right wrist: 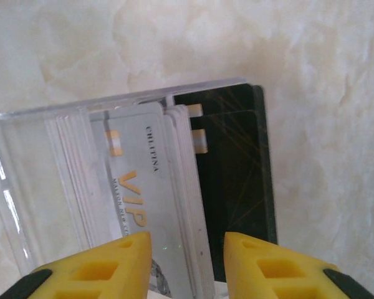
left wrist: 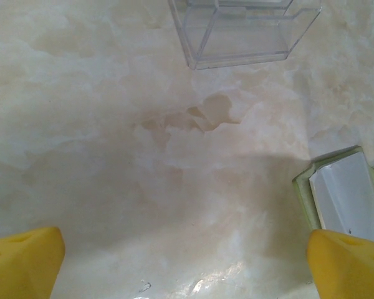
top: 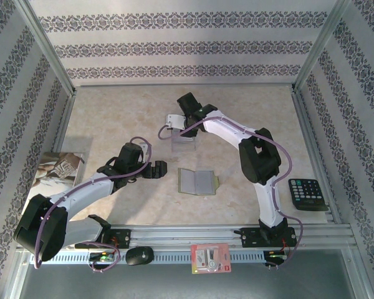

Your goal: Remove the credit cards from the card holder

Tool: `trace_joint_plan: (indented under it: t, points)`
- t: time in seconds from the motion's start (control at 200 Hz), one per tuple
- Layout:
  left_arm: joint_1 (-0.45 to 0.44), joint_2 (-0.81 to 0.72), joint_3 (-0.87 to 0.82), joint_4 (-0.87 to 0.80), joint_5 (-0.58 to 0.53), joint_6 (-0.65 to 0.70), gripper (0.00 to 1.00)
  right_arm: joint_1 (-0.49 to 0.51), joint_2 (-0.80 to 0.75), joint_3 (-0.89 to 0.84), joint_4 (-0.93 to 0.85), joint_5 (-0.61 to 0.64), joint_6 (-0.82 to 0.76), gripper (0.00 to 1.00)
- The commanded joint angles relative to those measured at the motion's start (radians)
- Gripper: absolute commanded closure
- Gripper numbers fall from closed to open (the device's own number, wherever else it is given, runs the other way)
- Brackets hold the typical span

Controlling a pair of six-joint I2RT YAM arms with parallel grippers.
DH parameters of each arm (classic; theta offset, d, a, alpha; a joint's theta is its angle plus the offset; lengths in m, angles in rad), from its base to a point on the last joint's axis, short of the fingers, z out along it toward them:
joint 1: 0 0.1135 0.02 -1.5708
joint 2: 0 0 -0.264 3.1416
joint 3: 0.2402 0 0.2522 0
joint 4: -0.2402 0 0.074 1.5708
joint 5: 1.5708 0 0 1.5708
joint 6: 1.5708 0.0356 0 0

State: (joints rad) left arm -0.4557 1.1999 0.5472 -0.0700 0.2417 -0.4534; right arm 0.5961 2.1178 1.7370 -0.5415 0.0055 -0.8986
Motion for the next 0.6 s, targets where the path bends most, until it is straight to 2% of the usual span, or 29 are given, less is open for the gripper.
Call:
trace_joint_plan:
  t: [0.0, 0.125, 0.255, 0.365, 0.41, 0.49, 0.555, 0.595]
  points:
    - [0.019, -0.035, -0.03, 0.063, 0.022, -0.022, 0.01, 0.022, -0.13, -0.033, 0.118, -0.044, 0.079, 0.63]
    - [0.019, -0.059, -0.063, 0.113, 0.015, -0.059, 0.01, 0.022, -0.223, -0.108, 0.219, -0.083, 0.226, 0.62]
    - [0.019, -0.07, -0.072, 0.123, 0.011, -0.076, 0.01, 0.011, -0.353, -0.249, 0.382, -0.102, 0.527, 0.62]
    - [0.019, -0.114, -0.103, 0.15, -0.063, -0.076, 0.01, 0.013, -0.476, -0.434, 0.553, -0.08, 0.808, 0.59]
    - [0.019, -0.131, -0.113, 0.177, -0.083, -0.063, 0.01, 0.007, -0.533, -0.525, 0.629, -0.068, 0.926, 0.54]
    - [0.02, -0.144, -0.103, 0.183, -0.156, -0.057, 0.01, 0.001, -0.631, -0.683, 0.744, -0.004, 1.098, 0.39]
    - [0.02, -0.143, -0.097, 0.205, -0.222, -0.047, 0.01, -0.002, -0.699, -0.791, 0.76, 0.065, 1.171, 0.35]
    - [0.021, -0.14, -0.088, 0.212, -0.284, -0.042, 0.01, -0.007, -0.749, -0.852, 0.751, 0.126, 1.206, 0.29]
